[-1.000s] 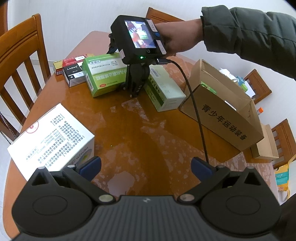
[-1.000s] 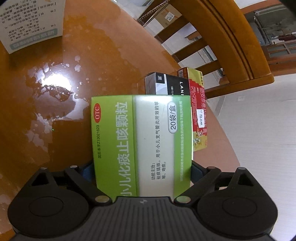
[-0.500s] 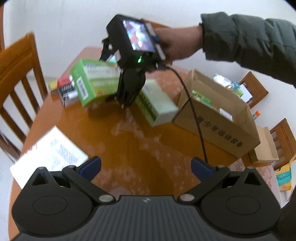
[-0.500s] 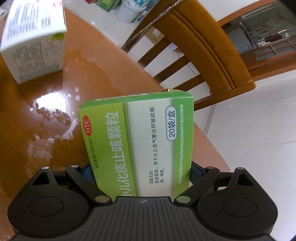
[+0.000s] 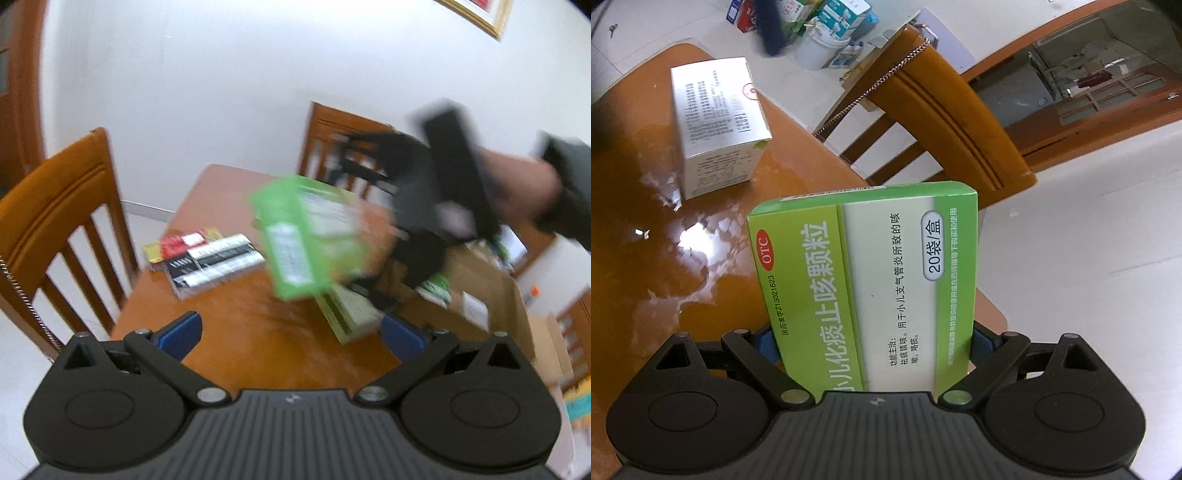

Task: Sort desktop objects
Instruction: 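Lift the green granules box with the right gripper toward the cardboard box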

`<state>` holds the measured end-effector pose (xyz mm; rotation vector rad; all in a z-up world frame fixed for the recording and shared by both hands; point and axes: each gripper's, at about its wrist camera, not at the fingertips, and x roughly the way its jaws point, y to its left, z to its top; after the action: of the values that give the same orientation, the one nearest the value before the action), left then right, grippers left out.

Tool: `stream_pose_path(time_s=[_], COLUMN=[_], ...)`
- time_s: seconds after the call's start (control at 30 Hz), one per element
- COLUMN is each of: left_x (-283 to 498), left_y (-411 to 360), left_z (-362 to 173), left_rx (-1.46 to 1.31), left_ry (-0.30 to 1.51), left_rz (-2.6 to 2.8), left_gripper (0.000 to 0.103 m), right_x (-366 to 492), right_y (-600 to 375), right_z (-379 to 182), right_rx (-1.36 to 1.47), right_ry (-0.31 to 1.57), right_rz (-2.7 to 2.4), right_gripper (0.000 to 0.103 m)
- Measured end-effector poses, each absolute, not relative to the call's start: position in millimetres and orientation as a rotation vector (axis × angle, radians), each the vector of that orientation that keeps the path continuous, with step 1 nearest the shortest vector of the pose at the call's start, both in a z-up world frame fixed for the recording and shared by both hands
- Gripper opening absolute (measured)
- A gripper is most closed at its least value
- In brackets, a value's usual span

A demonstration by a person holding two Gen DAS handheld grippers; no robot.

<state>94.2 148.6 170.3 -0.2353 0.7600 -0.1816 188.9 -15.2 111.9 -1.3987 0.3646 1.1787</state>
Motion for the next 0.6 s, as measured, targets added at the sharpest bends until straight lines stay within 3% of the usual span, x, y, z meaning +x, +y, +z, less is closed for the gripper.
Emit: stream_pose_path(time_s=[0.6], left_x=[154], left_y=[83], left_z=[191], left_rx=[-0.126], left_ry=[0.733], left_rz=[-0.305], left_gripper=[0.103], right_x=[148], right_y=[-91], right_z=[146], right_rx=[-1.371], right_ry=[0.459], right_rz=[1.032], right_gripper=[0.095])
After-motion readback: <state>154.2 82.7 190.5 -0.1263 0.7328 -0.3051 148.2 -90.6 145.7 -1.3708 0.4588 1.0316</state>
